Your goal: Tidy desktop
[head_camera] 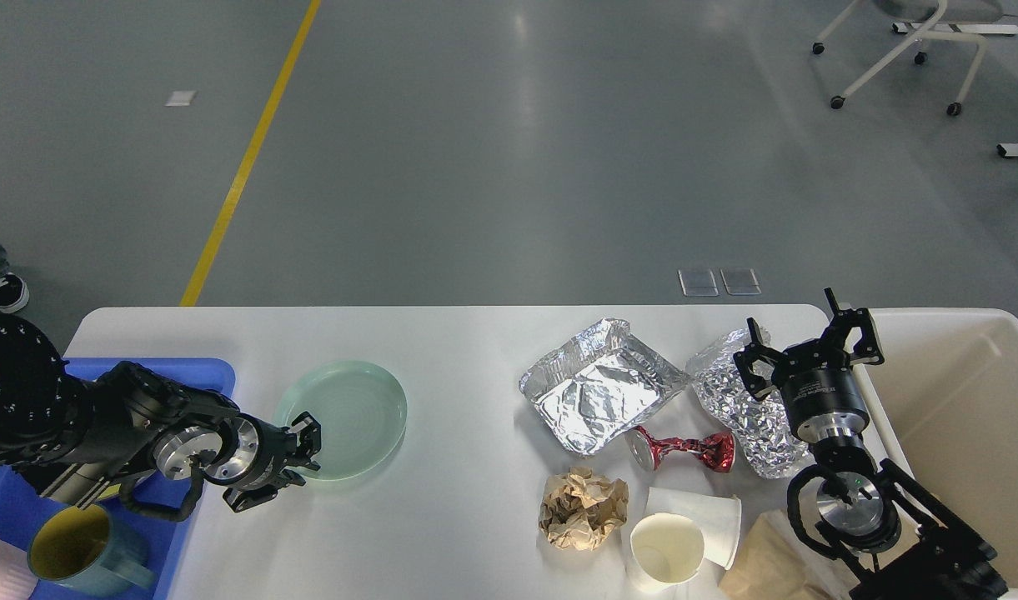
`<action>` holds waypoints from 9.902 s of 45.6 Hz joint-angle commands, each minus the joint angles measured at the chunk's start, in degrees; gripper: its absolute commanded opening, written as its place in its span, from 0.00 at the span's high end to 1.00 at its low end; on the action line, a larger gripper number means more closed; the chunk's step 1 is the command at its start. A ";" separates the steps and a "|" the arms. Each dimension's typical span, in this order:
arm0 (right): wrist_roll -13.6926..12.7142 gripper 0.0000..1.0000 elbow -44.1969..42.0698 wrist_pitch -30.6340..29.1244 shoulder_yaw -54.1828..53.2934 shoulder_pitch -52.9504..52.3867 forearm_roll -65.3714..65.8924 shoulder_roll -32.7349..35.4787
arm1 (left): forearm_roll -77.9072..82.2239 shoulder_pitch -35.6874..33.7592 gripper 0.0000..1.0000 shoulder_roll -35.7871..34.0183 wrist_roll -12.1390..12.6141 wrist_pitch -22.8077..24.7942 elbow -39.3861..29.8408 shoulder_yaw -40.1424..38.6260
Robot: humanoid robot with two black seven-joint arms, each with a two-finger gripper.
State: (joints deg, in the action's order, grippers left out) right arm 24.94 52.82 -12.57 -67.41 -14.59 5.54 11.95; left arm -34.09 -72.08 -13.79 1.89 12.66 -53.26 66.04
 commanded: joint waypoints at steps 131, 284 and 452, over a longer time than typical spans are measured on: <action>-0.06 0.00 0.00 0.00 0.00 0.00 0.00 0.00 | 13.35 1.75 1.00 -36.31 1.79 18.46 13.35 -4.77; 0.02 0.00 0.00 0.00 0.00 0.00 0.00 0.00 | 50.34 59.33 0.04 5.26 -10.77 12.38 2.90 -151.20; 0.11 0.00 0.00 0.44 -0.61 0.00 -0.09 -0.26 | 39.36 58.63 0.04 5.53 -11.74 22.85 7.39 -150.07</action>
State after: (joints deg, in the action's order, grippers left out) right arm 24.95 52.82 -12.57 -67.46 -14.59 5.53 11.93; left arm 5.27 -13.45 -8.26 -9.84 35.51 -45.93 -84.02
